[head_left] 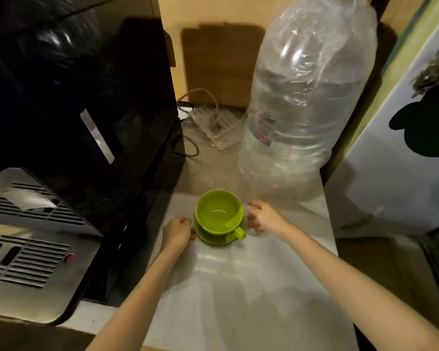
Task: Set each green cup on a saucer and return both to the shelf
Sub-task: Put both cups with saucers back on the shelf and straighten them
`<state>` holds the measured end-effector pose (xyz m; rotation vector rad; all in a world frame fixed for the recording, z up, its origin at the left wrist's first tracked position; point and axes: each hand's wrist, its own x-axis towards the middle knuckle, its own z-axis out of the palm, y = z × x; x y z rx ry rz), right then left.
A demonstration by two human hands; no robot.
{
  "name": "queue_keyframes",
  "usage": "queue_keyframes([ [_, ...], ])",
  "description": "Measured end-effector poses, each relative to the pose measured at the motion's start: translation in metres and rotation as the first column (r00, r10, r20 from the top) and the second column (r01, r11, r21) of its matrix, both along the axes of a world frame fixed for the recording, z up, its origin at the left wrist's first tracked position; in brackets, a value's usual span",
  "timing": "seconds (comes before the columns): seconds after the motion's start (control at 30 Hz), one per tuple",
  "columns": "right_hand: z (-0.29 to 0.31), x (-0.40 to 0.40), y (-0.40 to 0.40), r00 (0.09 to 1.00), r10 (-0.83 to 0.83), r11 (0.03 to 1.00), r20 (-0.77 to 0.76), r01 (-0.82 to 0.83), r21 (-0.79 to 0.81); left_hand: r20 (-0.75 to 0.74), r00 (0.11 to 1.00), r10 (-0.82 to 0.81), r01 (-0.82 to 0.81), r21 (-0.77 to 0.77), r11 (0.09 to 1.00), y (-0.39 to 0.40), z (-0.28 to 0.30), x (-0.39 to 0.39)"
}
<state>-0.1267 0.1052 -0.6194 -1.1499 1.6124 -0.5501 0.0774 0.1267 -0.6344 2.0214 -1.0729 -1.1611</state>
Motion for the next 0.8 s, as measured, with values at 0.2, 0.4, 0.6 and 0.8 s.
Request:
queue_keyframes([
  [0.2, -0.016, 0.005, -0.011, 0.998, -0.052, 0.993, 0.024, 0.049, 0.108, -0.046, 0.994, -0.098, 0.102, 0.117, 0.988, -0.014, -0.002, 0.003],
  [0.4, -0.024, 0.006, -0.017, 0.997, -0.038, 0.992, -0.061, 0.045, 0.114, -0.082, 0.994, -0.069, 0.078, 0.119, 0.99, -0.017, -0.002, 0.003],
  [0.6, -0.024, 0.002, -0.021, 0.999, 0.004, 0.99, -0.038, 0.002, 0.143, -0.148, 0.981, -0.123, 0.145, 0.149, 0.978, -0.018, -0.003, 0.008],
  [0.8, -0.012, -0.007, -0.016, 0.998, 0.024, 0.99, 0.054, -0.031, 0.135, -0.233, 0.964, -0.128, 0.165, 0.149, 0.975, -0.013, 0.009, 0.006],
])
